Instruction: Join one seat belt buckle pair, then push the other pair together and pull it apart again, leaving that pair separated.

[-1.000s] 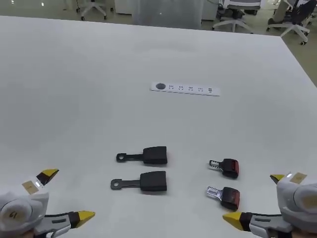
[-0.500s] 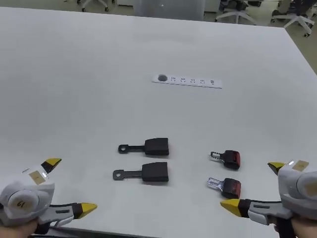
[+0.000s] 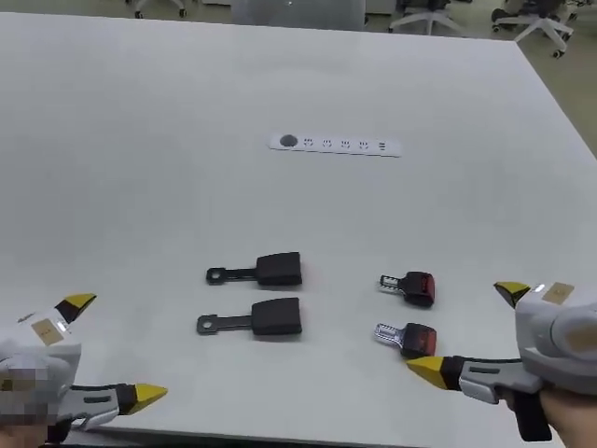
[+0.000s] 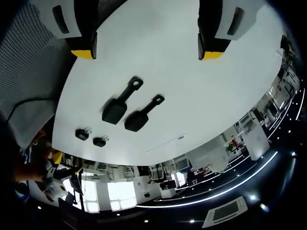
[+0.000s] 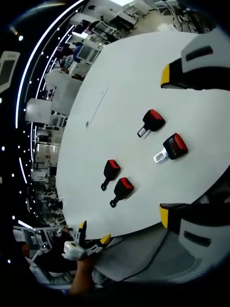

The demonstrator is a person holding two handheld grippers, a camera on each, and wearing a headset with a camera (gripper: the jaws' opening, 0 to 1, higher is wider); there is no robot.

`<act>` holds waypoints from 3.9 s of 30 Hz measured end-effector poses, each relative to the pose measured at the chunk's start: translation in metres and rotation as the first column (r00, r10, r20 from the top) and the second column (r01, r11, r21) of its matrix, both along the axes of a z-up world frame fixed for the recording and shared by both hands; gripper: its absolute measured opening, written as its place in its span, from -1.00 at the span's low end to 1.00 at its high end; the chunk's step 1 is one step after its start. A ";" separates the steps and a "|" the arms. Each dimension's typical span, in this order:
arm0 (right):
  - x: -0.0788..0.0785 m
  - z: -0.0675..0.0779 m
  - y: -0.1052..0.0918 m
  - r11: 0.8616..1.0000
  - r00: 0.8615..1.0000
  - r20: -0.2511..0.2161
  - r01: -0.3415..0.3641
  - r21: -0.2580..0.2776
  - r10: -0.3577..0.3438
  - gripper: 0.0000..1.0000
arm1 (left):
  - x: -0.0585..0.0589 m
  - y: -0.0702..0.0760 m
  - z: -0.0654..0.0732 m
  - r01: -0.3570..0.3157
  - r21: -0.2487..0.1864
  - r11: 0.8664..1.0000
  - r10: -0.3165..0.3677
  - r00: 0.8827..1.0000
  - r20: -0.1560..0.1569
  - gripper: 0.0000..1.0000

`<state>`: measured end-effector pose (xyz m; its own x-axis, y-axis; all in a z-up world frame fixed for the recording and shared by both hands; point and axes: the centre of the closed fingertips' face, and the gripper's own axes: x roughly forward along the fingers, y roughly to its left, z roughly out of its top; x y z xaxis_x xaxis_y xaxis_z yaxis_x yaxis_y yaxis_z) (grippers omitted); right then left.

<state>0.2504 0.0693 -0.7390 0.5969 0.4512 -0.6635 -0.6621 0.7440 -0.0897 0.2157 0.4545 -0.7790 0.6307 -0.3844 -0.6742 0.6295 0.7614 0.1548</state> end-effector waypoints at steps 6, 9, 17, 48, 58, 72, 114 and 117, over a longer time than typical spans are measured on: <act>0.002 0.010 0.000 1.000 0.999 0.045 -0.020 -0.022 0.021 0.93 | 0.010 -0.010 0.029 0.042 0.020 0.999 -0.044 0.998 0.053 0.75; 0.001 0.009 -0.001 0.999 0.998 0.050 -0.026 -0.037 0.028 0.91 | 0.012 -0.017 0.034 0.062 0.027 0.998 -0.063 0.997 0.054 0.85; -0.006 0.009 -0.002 0.996 0.997 0.029 -0.066 -0.065 0.068 0.65 | 0.013 -0.027 0.040 0.127 0.106 0.986 -0.133 0.990 0.052 0.94; 0.000 -0.045 0.017 0.904 0.919 -0.122 -0.392 -0.171 0.376 -0.07 | 0.054 -0.133 -0.013 0.317 0.017 0.948 -0.312 0.942 -0.127 0.03; 0.009 -0.079 0.013 0.869 0.878 -0.221 -0.464 -0.172 0.425 -0.25 | 0.072 -0.158 -0.043 0.420 0.056 0.906 -0.403 0.895 -0.192 0.05; 0.013 -0.119 0.004 0.836 0.835 -0.334 -0.514 -0.191 0.437 -0.27 | 0.071 -0.179 -0.071 0.546 0.053 0.836 -0.511 0.810 -0.288 -0.14; 0.015 -0.127 0.039 0.726 0.745 -0.386 -0.648 -0.228 0.544 -0.29 | 0.061 -0.173 -0.081 0.717 0.181 0.673 -0.645 0.689 -0.331 -0.35; 0.017 -0.126 0.053 0.740 0.753 -0.370 -0.638 -0.211 0.544 -0.29 | 0.061 -0.172 -0.082 0.716 0.184 0.673 -0.642 0.690 -0.334 -0.35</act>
<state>0.2673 0.1223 -0.8649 0.0561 0.3967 -0.9162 -0.9879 0.1549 0.0066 0.2764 0.2821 -0.8605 0.0882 -0.4169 -0.9047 0.9960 0.0518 0.0733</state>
